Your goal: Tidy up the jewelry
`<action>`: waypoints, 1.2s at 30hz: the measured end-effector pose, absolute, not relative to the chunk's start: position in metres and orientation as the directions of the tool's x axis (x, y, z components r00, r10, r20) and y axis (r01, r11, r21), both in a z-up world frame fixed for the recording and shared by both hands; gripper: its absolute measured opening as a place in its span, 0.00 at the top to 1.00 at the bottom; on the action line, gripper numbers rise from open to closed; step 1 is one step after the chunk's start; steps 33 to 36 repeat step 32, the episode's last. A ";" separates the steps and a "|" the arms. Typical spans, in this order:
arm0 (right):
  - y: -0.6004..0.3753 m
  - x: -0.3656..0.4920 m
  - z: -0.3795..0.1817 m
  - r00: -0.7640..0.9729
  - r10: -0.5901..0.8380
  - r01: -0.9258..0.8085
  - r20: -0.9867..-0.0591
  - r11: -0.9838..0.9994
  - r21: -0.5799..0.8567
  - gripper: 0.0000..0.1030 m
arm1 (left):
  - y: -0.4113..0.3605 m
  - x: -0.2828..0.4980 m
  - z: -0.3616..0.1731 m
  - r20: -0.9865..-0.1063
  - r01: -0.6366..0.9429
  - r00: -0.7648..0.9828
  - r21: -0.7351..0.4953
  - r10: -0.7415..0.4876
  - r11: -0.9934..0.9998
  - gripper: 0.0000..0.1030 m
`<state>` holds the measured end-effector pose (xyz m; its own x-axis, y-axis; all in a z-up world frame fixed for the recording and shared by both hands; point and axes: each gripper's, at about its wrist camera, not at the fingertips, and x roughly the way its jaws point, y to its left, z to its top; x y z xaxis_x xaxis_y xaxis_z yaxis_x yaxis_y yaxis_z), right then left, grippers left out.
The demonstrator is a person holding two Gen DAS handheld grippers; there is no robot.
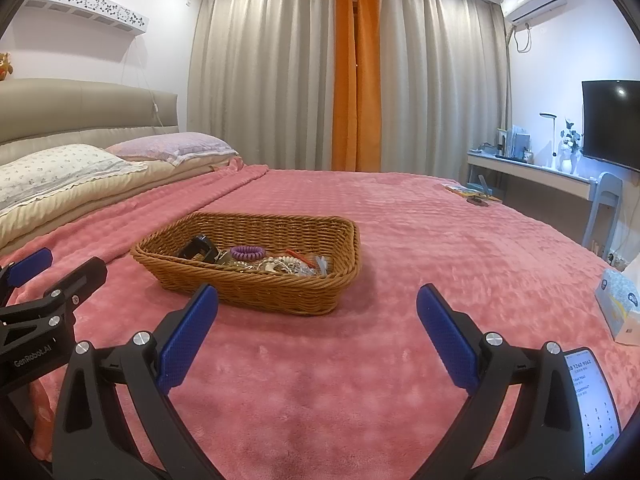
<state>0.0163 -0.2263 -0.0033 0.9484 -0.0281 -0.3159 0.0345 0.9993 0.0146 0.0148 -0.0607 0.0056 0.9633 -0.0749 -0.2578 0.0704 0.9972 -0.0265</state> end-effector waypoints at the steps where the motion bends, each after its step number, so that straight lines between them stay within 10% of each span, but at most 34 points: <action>1: -0.226 0.016 -0.003 0.949 -0.028 0.034 -0.315 0.999 0.015 0.08 | -0.061 0.015 0.006 -0.258 0.070 0.963 -0.026 -0.075 0.997 0.07; 36: -0.226 0.017 -0.003 0.948 -0.026 0.032 -0.316 0.999 0.015 0.08 | -0.056 0.013 0.004 -0.268 0.088 0.959 -0.038 -0.096 0.995 0.07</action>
